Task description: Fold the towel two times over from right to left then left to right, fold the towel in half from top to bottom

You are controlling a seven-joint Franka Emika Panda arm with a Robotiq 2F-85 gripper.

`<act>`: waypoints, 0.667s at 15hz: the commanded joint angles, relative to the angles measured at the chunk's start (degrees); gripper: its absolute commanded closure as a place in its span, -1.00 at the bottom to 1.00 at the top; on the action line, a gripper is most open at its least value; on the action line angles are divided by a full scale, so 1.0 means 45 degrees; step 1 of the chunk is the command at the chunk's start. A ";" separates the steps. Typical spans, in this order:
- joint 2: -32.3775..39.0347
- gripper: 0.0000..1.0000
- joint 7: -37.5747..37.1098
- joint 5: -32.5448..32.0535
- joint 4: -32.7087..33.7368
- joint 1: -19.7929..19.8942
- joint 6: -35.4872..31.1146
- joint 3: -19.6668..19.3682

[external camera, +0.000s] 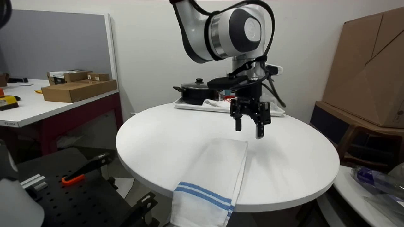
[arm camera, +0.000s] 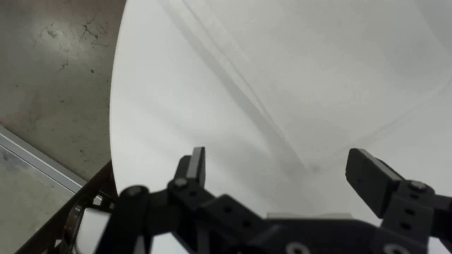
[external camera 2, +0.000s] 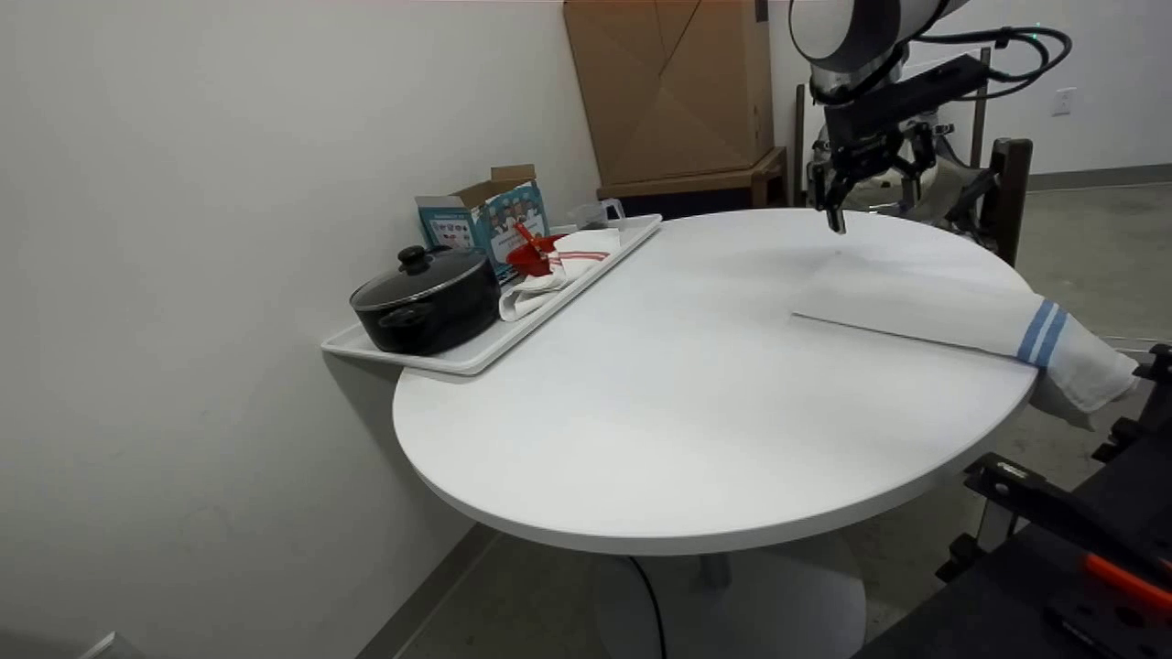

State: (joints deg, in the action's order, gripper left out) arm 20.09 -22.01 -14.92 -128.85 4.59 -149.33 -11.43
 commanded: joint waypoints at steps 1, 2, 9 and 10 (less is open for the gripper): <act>0.1072 -1.00 -0.1916 0.0838 0.0820 -0.0744 0.0343 -0.0321; 0.1235 -1.00 -0.2107 0.1190 0.1059 -0.0767 0.0582 -0.0295; 0.2290 -1.00 -0.3111 0.2966 0.3078 -0.0713 0.2163 -0.0240; 0.2447 -1.00 -0.3246 0.3066 0.3315 -0.0731 0.2446 -0.0217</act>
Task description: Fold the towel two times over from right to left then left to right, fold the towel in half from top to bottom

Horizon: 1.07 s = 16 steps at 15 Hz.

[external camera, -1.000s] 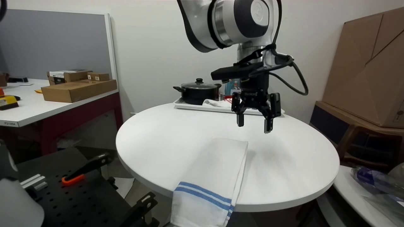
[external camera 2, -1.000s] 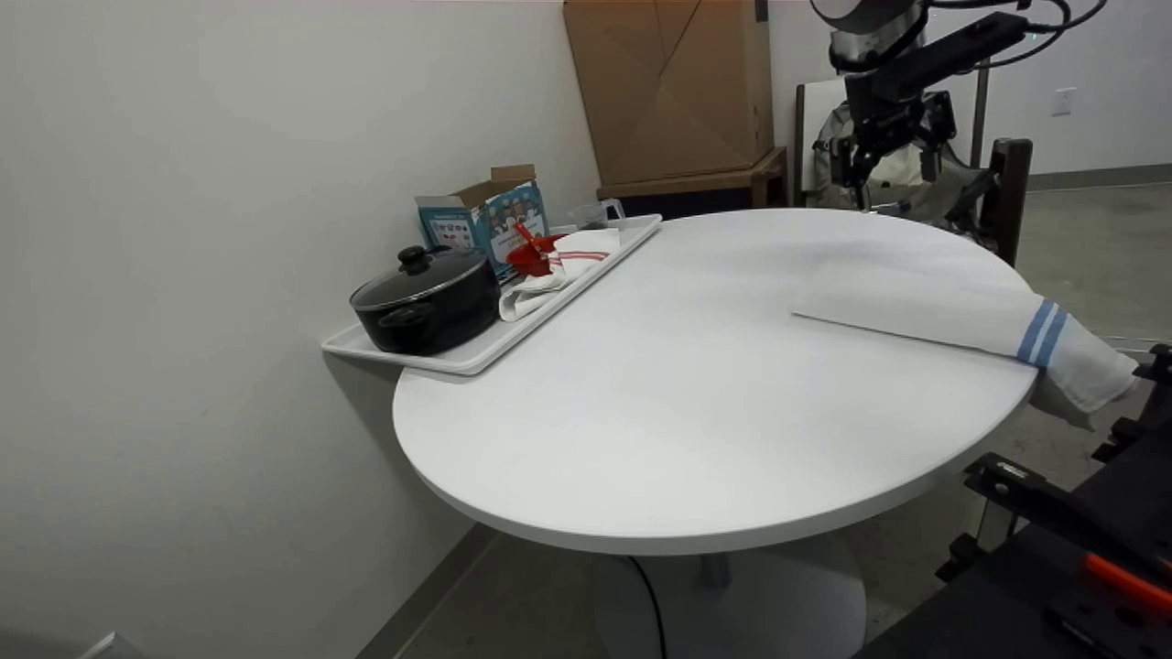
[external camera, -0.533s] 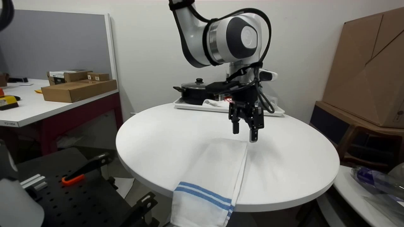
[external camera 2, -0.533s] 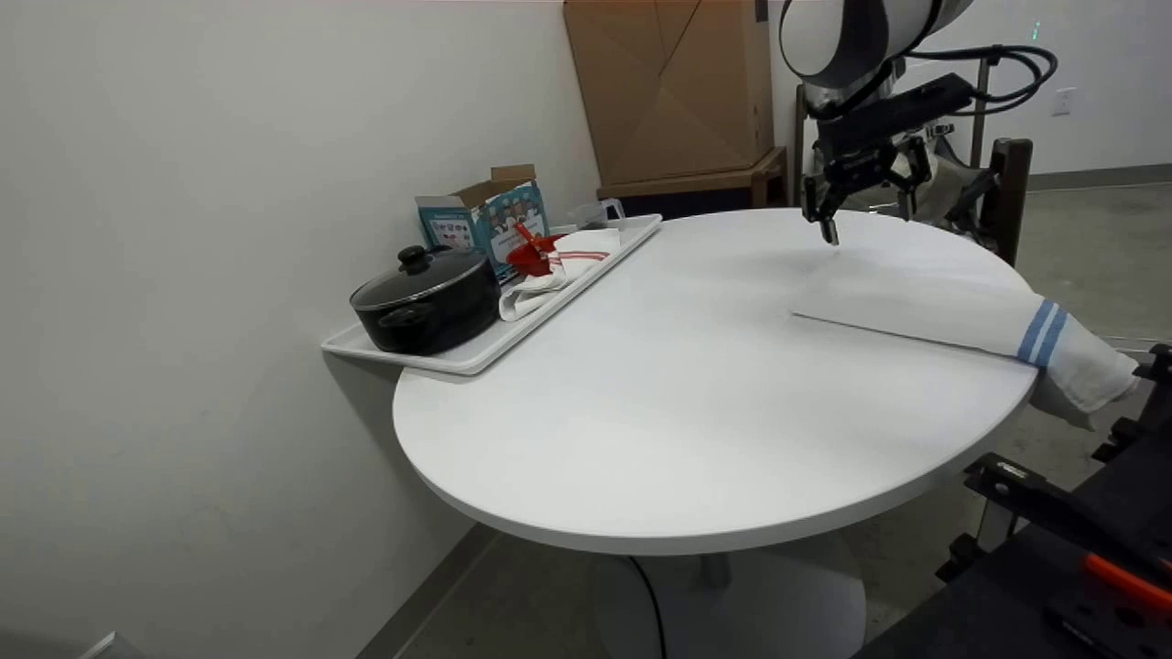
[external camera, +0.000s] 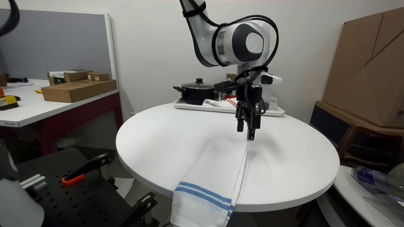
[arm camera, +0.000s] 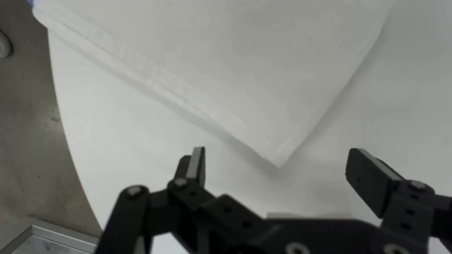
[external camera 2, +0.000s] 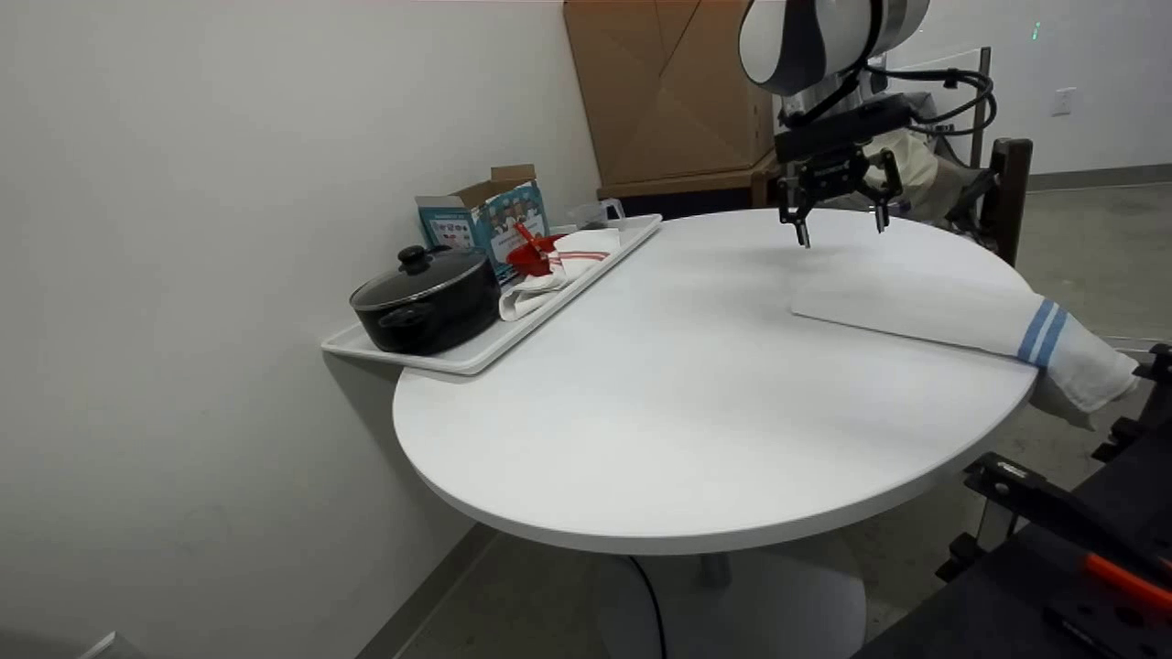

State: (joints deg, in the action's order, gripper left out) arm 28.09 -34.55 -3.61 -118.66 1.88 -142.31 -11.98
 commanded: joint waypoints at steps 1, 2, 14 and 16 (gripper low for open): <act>0.0797 -1.00 -0.0559 0.0611 0.1254 -0.0134 0.1125 -0.0062; 0.0890 -1.00 -0.0562 0.0703 0.1428 -0.0094 0.1349 -0.0021; 0.1613 -1.00 -0.0146 0.1245 0.2527 0.0061 0.2467 0.0174; 0.1637 -1.00 -0.0050 0.1235 0.2679 0.0091 0.3034 0.0206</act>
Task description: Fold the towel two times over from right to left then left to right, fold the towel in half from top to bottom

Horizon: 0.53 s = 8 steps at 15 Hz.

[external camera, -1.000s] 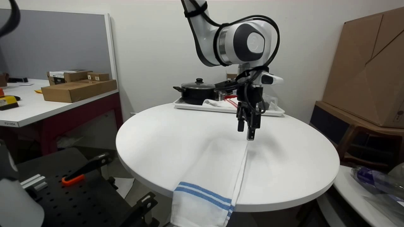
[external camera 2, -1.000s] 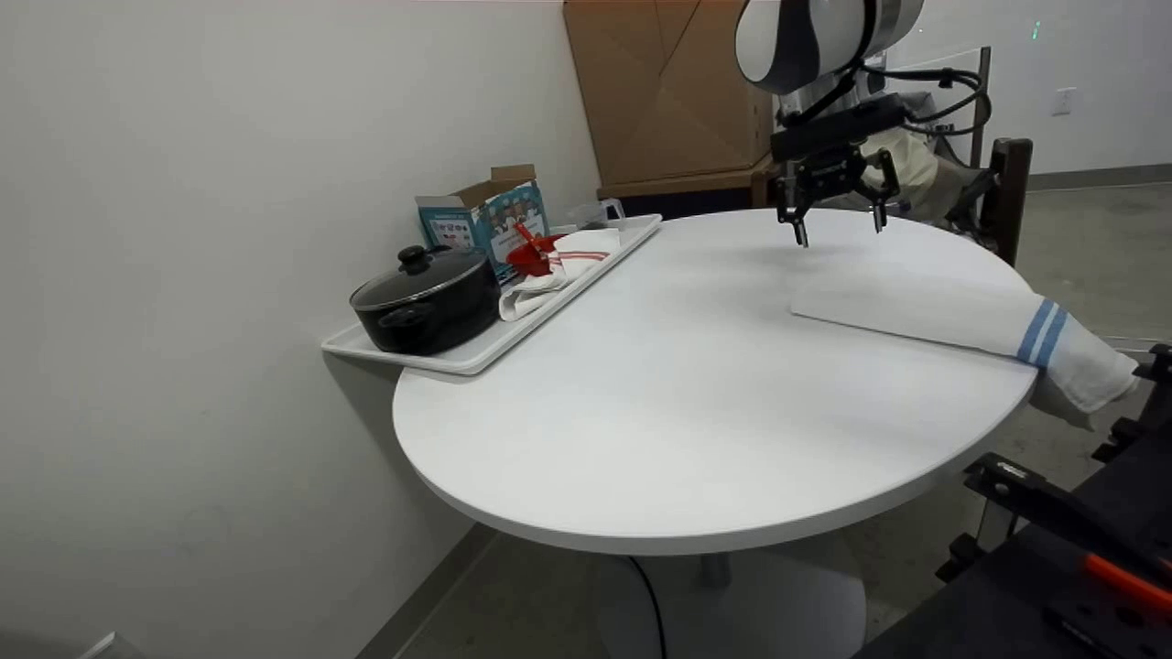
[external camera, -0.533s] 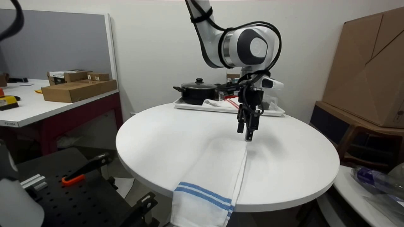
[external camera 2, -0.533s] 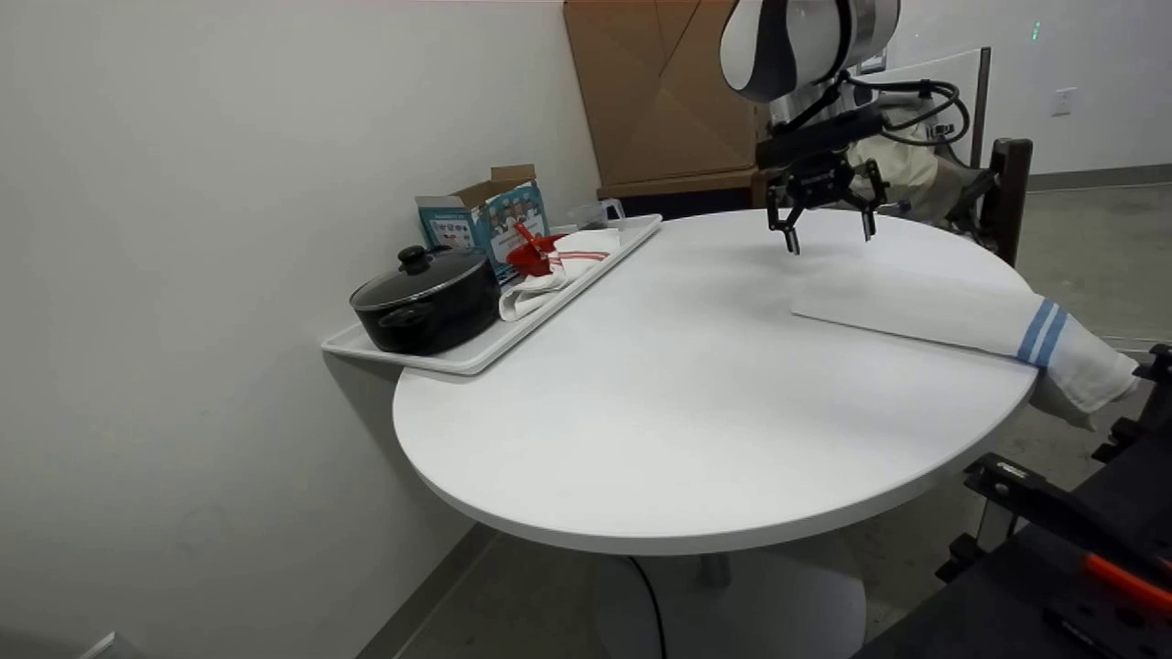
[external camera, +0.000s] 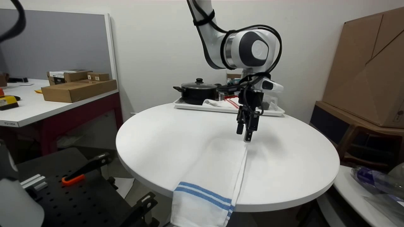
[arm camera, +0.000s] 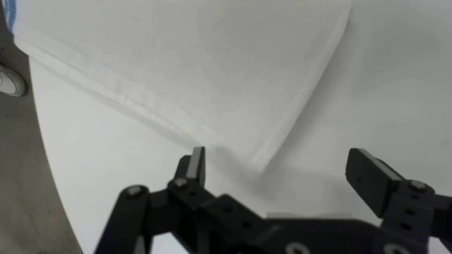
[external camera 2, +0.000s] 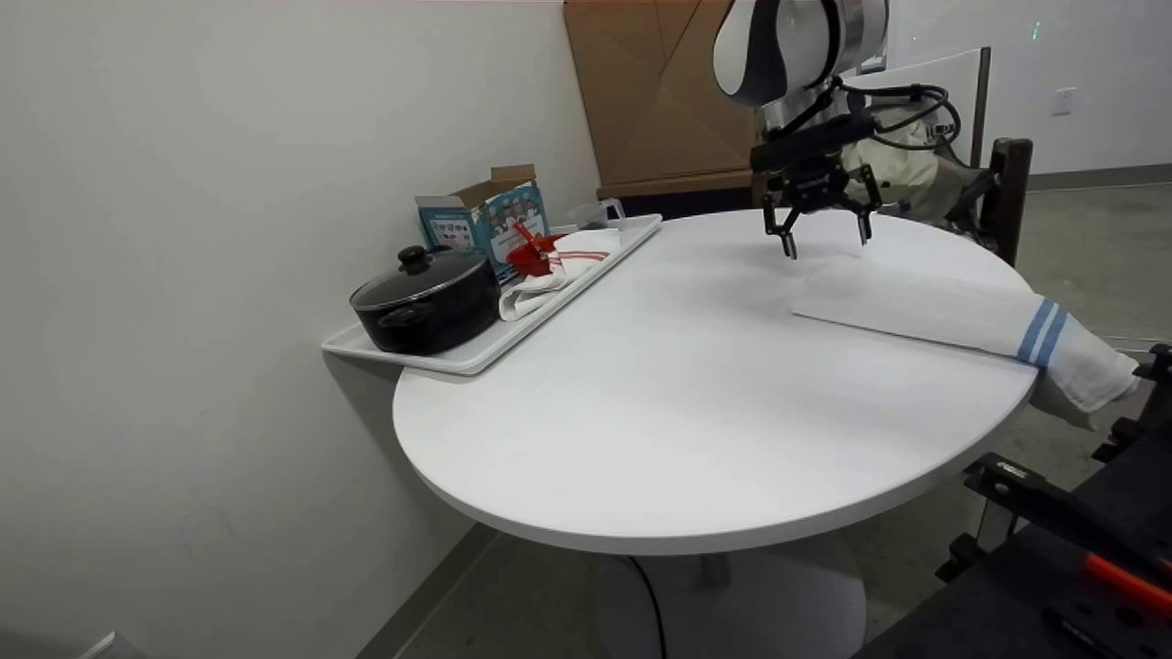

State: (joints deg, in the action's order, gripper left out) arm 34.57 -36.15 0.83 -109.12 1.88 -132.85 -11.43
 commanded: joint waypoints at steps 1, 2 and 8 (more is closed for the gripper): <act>0.0209 -1.00 0.0349 0.0216 0.0634 0.0098 0.1204 0.0088; 0.0208 -1.00 0.0395 0.0200 0.0704 0.0111 0.1492 0.0101; 0.0276 -1.00 0.0284 -0.0274 0.1082 -0.0022 0.2640 -0.0076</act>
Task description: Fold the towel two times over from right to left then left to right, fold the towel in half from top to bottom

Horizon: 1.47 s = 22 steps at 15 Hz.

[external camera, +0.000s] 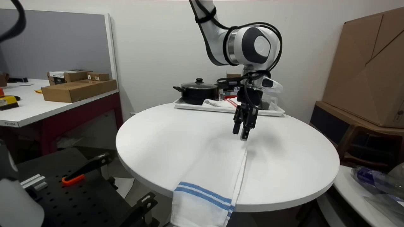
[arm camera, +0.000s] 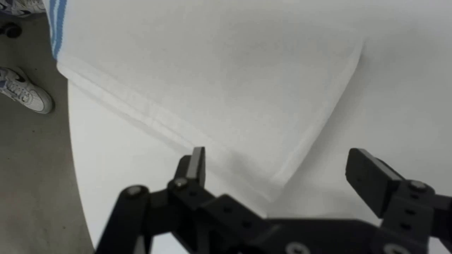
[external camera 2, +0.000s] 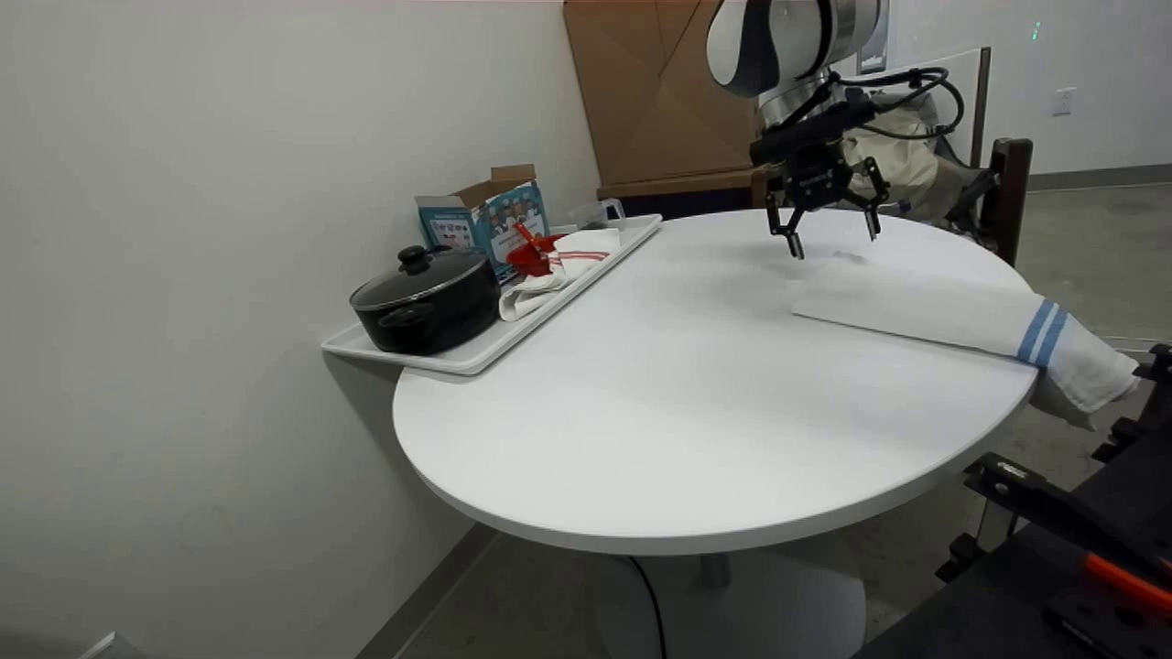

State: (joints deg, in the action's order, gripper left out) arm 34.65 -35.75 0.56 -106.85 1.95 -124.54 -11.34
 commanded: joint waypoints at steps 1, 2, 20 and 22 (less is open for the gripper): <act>0.0769 -1.00 -0.0584 -0.0110 -0.0542 -0.0543 -0.0582 0.0171; 0.0074 -1.00 -0.0026 -0.0019 0.0010 -0.0079 0.0204 0.0000; 0.0231 -1.00 -0.0320 -0.0432 0.0019 -0.0281 0.0091 -0.0323; 0.0508 -1.00 -0.0667 -0.0372 -0.0580 -0.0500 -0.0791 -0.0165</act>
State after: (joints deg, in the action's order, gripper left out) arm 35.73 -36.15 -0.50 -106.97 1.54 -124.06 -12.02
